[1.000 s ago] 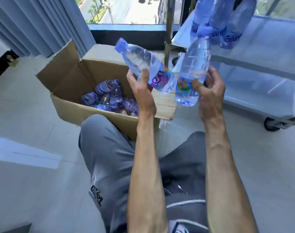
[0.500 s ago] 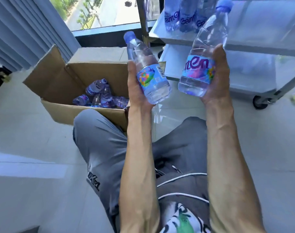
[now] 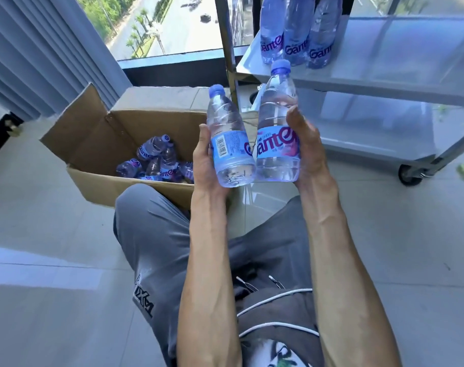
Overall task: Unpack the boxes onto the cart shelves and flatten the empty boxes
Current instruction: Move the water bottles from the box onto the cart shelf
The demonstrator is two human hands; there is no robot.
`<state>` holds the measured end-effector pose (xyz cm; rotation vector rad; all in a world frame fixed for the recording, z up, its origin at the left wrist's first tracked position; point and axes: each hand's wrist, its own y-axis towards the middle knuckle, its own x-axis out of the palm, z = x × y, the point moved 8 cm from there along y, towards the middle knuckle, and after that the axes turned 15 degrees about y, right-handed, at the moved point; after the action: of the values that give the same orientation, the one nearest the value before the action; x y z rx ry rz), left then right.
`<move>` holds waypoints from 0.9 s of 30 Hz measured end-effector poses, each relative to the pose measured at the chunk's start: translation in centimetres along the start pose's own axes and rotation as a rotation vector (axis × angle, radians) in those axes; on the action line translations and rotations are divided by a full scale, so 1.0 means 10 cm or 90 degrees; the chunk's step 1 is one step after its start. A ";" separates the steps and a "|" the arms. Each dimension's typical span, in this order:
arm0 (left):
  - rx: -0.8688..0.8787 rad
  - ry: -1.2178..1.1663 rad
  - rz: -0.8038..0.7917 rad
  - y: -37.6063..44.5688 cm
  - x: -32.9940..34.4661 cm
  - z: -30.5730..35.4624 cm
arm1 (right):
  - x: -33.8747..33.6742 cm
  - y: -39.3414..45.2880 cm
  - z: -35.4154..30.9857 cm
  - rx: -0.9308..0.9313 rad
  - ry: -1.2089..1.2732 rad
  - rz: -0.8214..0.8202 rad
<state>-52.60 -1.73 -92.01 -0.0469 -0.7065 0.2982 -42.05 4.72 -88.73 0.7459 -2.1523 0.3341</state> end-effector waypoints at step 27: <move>-0.159 -0.042 0.042 0.04 -0.25 -0.25 | -0.02 0.07 0.27 0.119 0.146 0.023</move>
<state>-52.90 -1.94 -95.53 -0.3001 -0.8056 0.2740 -44.12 4.09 -90.59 0.7347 -1.9365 0.6162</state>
